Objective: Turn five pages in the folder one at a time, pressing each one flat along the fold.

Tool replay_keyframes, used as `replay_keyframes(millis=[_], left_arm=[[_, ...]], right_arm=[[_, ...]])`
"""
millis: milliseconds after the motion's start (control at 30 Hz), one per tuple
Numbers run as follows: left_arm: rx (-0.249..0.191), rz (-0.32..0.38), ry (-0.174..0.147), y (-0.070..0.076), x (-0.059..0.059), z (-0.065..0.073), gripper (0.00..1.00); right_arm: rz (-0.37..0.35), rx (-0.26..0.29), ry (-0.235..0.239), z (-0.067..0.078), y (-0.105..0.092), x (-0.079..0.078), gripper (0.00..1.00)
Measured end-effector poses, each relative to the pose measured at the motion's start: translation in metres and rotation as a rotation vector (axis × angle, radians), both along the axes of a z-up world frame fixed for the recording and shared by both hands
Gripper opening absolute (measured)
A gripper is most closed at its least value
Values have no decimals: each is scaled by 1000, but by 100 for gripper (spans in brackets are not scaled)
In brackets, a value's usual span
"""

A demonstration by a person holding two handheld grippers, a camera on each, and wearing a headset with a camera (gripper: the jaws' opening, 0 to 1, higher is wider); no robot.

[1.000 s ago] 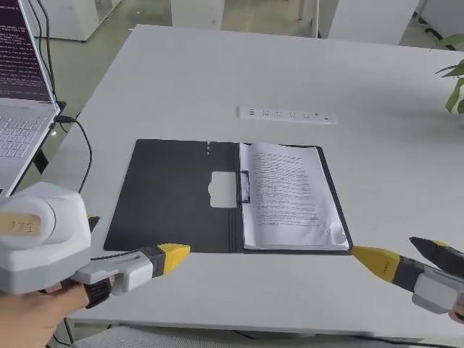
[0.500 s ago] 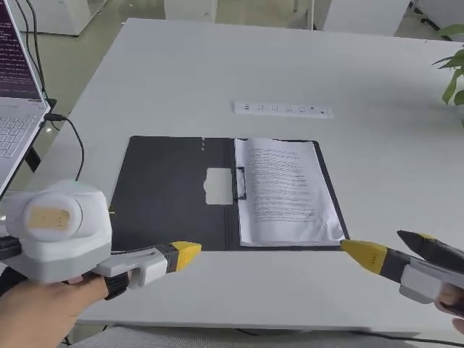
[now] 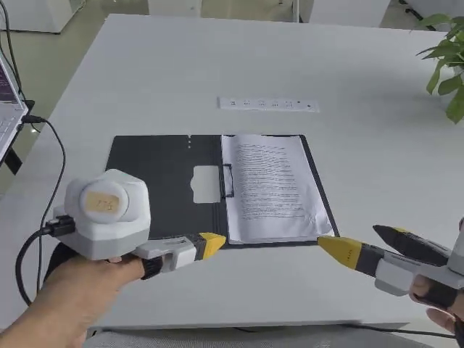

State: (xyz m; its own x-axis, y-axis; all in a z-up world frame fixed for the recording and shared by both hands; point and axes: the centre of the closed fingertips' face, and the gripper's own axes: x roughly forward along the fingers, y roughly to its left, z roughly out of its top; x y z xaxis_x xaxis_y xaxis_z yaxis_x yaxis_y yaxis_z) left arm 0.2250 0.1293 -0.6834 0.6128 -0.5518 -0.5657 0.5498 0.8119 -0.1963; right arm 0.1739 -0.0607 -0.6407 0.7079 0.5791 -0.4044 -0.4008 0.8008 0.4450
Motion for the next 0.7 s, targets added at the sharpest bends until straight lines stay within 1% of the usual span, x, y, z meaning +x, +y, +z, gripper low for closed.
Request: replay_keyframes(millis=[33,67,100,133,200,233,300,333,400,433,500,633,700], left_arm=[[0,-13,0,-5,1,0,83],[-2,-23,-3,-12,4,-2,83],[-1,-28,-3,-17,6,-3,83],[-2,-46,-3,-25,8,-5,82],[-1,-53,-4,-33,13,-8,83],[1,-69,-7,-40,16,-10,82],[7,-85,0,-51,20,-15,81],[6,-87,-1,-52,21,-15,81],[11,-106,7,-62,24,-20,80],[13,-111,0,-67,27,-21,80],[18,-124,4,-76,30,-24,80],[24,-143,-2,-90,35,-30,79],[35,-158,-7,-97,37,-34,79]], right_arm=[[-2,1,1,0,0,0,92],[-5,2,2,-1,-1,0,92],[-5,4,2,-1,-1,0,92],[-7,7,3,-2,-2,1,92],[-9,8,5,-4,-2,1,91],[-10,10,8,-5,-2,1,91],[-15,13,10,-9,-4,1,91],[-17,17,9,-9,-5,2,91],[-24,26,14,-11,-6,3,90],[-26,28,13,-12,-6,3,90],[-31,32,16,-13,-6,4,90],[-36,41,18,-16,-8,6,88],[-37,39,21,-16,-8,7,88]])
